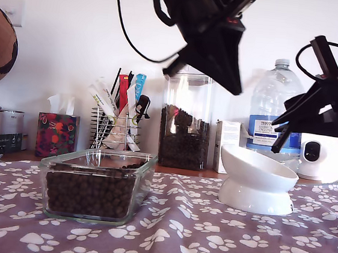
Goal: Measure one spoon of cat food and pour it into the food bowl
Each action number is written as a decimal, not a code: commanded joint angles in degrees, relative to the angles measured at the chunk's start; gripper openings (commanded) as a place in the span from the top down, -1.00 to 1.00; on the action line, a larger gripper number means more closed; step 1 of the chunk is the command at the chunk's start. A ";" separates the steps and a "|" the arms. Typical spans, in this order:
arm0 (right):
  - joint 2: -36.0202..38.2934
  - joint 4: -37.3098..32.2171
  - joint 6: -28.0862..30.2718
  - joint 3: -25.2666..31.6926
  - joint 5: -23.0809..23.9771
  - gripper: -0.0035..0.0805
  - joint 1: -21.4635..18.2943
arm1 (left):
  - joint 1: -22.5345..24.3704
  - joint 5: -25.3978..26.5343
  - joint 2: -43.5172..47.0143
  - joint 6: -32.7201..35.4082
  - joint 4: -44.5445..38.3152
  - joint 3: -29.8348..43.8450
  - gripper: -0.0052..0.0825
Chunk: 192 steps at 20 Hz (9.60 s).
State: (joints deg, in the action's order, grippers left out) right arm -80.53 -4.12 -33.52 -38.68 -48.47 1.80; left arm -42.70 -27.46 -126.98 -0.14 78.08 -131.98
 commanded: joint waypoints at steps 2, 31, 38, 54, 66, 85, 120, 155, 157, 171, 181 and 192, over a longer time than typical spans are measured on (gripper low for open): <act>-1.42 3.04 -0.11 -2.95 0.46 0.94 -0.44 | -0.46 2.93 6.99 1.25 0.04 0.28 0.93; -26.93 55.63 27.85 -48.81 54.21 0.94 14.51 | -0.46 5.84 18.34 3.58 0.11 0.33 0.93; -29.49 54.99 31.91 -48.87 67.52 0.94 18.10 | -0.61 4.48 18.34 3.13 0.11 0.33 0.93; -29.57 51.12 41.00 -48.87 89.81 0.94 23.87 | -1.25 3.96 18.34 2.97 0.11 0.33 0.93; -28.70 57.05 35.41 -48.89 60.72 0.94 19.37 | 0.83 14.14 20.92 6.19 -0.22 0.33 0.93; -7.06 59.08 38.47 -48.81 28.79 0.94 10.40 | 5.99 12.96 24.94 6.23 -7.82 1.05 0.93; -7.72 42.34 38.16 -42.66 30.16 0.94 15.54 | 12.59 8.52 25.00 7.37 -50.69 44.46 0.93; -40.22 20.70 -2.19 -51.17 -2.23 0.94 30.16 | 21.16 13.86 63.67 0.37 -66.27 87.32 0.93; -42.51 21.40 -3.69 -55.23 -2.54 0.94 30.73 | 21.16 14.03 63.67 0.39 -65.44 87.32 0.93; -45.48 30.03 3.67 -60.81 16.13 0.94 33.20 | 21.16 13.99 63.67 0.07 -64.37 87.32 0.93; -45.48 30.77 8.39 -60.83 20.57 0.42 34.60 | 20.48 13.77 63.67 -0.55 -64.32 87.32 0.93; -42.69 45.31 27.65 -67.19 22.36 0.84 31.85 | 19.80 13.42 63.67 -0.31 -64.46 87.30 0.93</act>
State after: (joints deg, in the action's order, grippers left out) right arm -124.29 40.12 -7.27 -105.73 -26.33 34.41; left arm -22.79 -13.69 -63.09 -0.32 14.15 -45.21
